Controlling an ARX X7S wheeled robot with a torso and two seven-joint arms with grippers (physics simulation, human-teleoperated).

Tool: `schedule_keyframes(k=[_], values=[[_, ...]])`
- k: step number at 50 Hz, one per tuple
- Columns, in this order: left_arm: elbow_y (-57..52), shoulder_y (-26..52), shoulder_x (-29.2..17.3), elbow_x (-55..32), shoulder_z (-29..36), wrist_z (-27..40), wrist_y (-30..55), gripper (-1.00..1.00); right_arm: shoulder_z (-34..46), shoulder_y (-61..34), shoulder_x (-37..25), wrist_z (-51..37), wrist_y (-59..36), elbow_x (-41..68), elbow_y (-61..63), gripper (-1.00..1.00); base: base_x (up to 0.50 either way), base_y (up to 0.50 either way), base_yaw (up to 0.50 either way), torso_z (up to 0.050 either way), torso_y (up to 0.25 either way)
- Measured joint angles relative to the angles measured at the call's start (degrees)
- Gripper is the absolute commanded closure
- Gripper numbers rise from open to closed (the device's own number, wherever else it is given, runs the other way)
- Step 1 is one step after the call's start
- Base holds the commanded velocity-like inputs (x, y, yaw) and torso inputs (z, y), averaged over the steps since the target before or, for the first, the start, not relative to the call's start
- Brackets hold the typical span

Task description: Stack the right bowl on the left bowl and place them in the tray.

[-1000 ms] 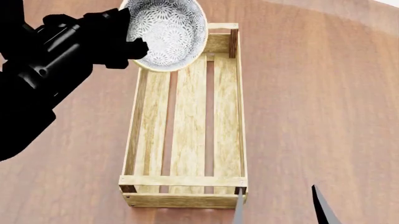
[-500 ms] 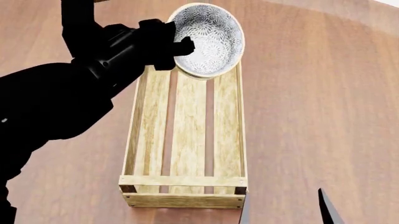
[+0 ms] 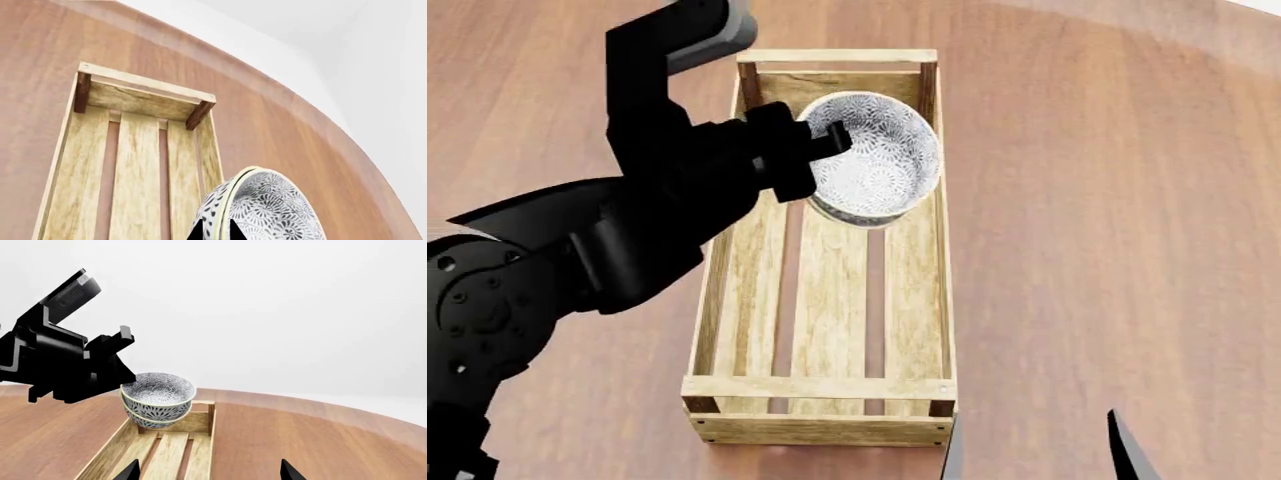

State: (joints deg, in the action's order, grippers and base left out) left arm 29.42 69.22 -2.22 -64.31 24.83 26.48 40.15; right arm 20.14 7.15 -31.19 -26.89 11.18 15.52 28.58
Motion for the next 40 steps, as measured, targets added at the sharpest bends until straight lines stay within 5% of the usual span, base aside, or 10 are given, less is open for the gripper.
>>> schedule_keyframes(k=[40], values=[[4.9,-2.9,-0.8,-5.4,6.2,-0.8,-5.0,1.00,1.0,0.0,0.4,0.2,1.0,-0.4,-2.0,-1.00,0.00,0.00,0.00,0.001,0.001]])
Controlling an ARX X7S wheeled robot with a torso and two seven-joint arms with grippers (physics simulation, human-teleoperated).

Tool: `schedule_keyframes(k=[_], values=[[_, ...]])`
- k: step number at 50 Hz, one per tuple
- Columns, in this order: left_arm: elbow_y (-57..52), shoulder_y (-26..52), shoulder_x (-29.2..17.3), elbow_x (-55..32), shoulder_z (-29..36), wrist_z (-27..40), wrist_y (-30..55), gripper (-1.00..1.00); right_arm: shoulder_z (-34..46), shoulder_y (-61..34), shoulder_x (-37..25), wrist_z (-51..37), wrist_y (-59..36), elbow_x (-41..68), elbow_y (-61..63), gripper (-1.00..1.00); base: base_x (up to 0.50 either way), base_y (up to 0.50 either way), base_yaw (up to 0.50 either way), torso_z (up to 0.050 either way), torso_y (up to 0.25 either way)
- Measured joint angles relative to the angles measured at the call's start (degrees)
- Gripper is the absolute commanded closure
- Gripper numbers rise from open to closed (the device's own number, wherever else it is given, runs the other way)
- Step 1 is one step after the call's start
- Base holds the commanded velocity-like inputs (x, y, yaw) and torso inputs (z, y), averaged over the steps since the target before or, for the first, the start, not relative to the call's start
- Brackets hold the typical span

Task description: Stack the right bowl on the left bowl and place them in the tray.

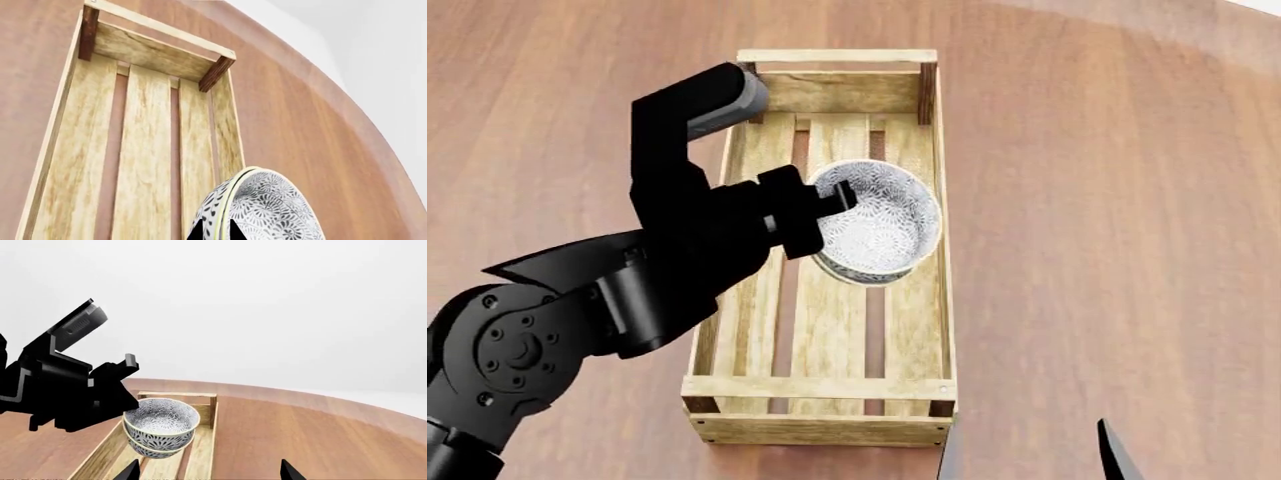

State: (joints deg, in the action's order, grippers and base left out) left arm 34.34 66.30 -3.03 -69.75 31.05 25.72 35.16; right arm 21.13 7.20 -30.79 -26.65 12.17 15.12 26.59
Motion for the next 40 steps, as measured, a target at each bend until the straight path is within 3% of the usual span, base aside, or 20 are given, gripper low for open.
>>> schedule_keyframes(k=[40], values=[[3.8,-1.0,0.6,1.6,10.3,-3.3,-2.1,1.00,0.2,-0.1,-0.1,0.0,0.7,0.3,-0.9,-1.00,0.00,0.00,0.00,0.000,0.001]])
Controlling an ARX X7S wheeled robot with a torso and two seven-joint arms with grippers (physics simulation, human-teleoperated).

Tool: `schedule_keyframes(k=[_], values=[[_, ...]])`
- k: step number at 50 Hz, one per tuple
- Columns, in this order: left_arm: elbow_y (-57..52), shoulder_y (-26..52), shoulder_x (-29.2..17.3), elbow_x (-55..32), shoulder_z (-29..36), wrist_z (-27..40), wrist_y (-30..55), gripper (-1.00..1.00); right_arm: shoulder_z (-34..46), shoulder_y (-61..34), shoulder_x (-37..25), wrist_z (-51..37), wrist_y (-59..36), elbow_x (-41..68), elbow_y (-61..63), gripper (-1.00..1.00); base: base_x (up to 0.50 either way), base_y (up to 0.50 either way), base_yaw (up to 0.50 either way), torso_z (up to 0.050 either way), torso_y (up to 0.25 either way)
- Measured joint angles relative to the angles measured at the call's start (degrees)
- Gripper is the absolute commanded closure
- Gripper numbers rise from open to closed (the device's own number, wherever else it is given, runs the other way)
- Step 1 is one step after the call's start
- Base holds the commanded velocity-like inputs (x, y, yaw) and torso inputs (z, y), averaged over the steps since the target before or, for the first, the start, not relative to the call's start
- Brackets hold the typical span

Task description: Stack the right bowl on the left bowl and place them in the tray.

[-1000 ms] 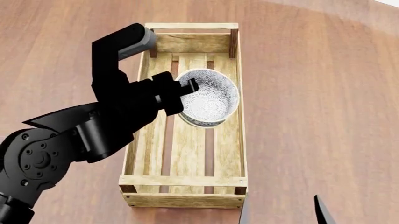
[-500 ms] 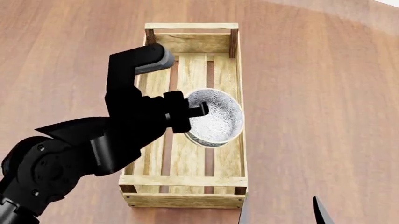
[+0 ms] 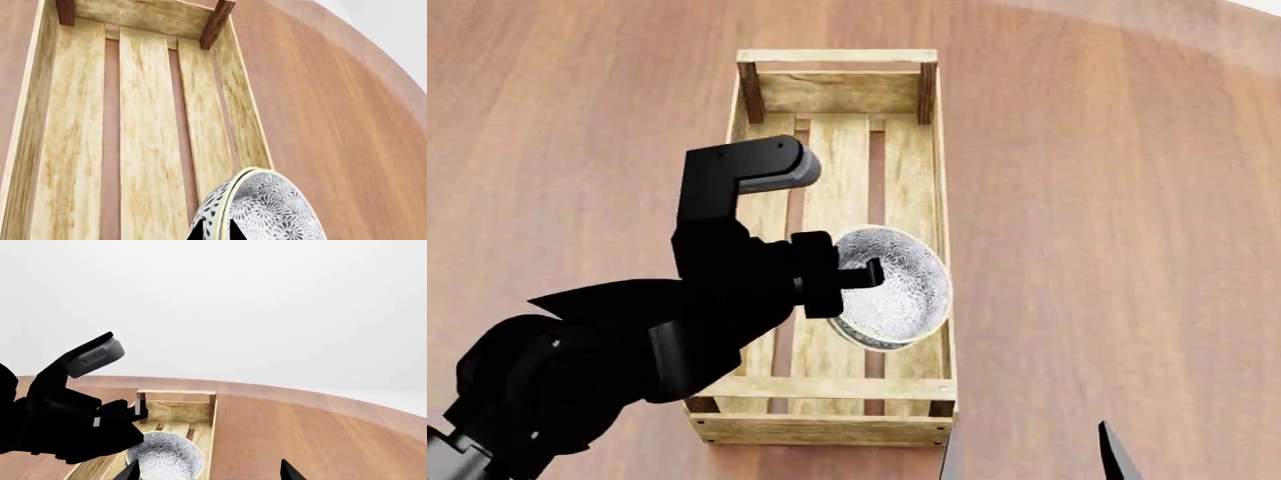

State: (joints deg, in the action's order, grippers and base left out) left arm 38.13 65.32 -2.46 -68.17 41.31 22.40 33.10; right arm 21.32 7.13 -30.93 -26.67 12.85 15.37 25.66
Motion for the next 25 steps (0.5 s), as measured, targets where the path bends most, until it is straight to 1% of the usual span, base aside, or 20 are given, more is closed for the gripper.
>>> schedule_keyframes(k=[14,25], values=[[4.3,-0.4,0.4,-0.3,2.7,-2.0,-3.0,1.00,0.1,0.1,0.0,0.0,0.2,-0.1,-0.3,-1.00,0.00,0.00,0.00,0.000,0.001],[6.8,-0.5,0.7,-1.0,6.2,-3.8,-5.5,1.00,0.2,0.1,0.0,0.0,0.4,-0.1,-0.6,-1.00,0.00,0.00,0.00,0.001,0.001]])
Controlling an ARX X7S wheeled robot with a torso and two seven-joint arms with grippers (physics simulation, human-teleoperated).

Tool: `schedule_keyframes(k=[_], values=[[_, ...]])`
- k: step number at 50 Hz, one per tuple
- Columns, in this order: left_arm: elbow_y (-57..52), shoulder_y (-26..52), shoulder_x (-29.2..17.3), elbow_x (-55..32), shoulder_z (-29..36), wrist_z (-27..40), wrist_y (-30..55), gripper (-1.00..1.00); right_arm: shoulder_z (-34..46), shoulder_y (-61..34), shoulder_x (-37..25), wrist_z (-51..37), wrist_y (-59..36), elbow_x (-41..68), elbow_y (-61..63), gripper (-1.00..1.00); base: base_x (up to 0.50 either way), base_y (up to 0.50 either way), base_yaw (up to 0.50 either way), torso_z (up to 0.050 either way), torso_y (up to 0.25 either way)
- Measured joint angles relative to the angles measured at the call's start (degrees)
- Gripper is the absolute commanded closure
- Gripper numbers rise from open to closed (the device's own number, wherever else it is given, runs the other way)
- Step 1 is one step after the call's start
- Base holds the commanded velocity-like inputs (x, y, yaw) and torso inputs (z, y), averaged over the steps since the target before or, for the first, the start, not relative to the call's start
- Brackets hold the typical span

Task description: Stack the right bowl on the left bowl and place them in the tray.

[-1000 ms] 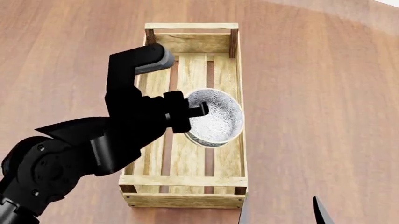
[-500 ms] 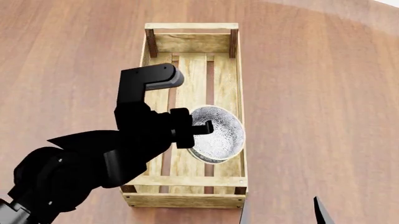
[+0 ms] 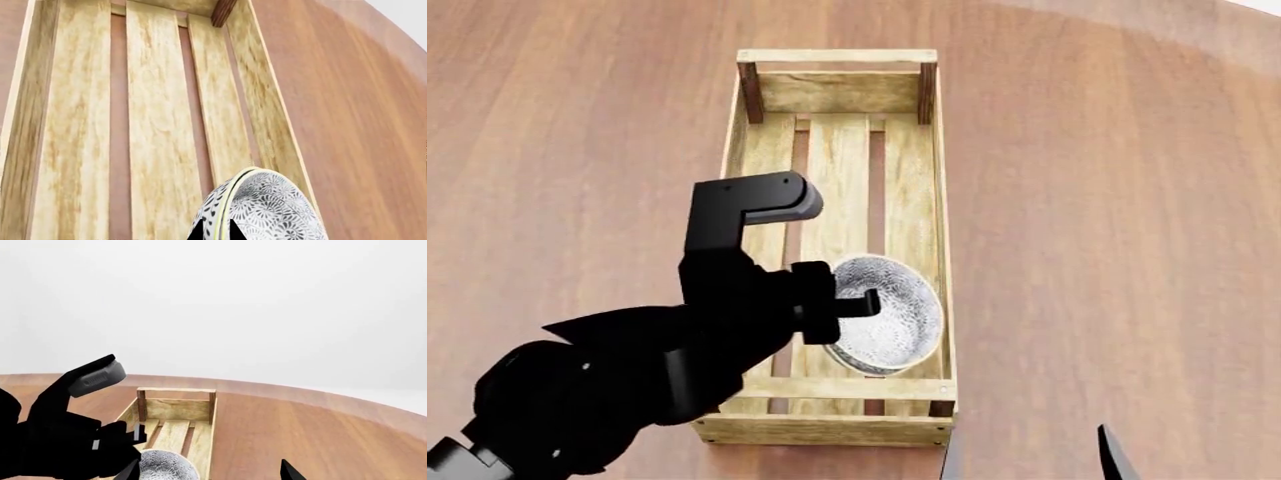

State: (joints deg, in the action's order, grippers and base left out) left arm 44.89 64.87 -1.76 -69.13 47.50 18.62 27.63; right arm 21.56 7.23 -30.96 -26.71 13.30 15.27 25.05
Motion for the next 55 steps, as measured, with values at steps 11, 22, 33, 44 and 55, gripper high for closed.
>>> schedule_keyframes(k=[11,22,33,44,55], values=[[2.8,1.1,0.3,-2.4,6.6,-2.0,-4.2,1.00,0.1,0.0,0.1,0.1,0.3,0.0,-0.4,-1.00,0.00,0.00,0.00,0.000,0.001],[6.7,4.4,0.5,-9.4,19.0,-3.4,-12.2,-1.00,0.2,0.0,0.0,0.0,0.6,0.0,-0.7,-1.00,0.00,0.00,0.00,0.000,0.000],[5.4,7.5,-0.6,-9.5,27.7,-2.4,-17.3,-1.00,0.4,0.0,0.0,0.0,0.5,0.0,-0.6,-1.00,0.00,0.00,0.00,0.000,0.000],[1.1,9.7,-2.9,-7.2,32.0,0.6,-19.4,-1.00,0.7,-0.2,0.0,0.0,0.2,-0.2,-0.4,-1.00,0.00,0.00,0.00,0.000,0.000],[-2.9,10.9,-5.1,-5.7,33.7,2.9,-20.4,-1.00,1.2,-0.4,0.1,0.0,-0.2,-0.5,-0.2,-1.00,0.00,0.00,0.00,0.000,0.000]])
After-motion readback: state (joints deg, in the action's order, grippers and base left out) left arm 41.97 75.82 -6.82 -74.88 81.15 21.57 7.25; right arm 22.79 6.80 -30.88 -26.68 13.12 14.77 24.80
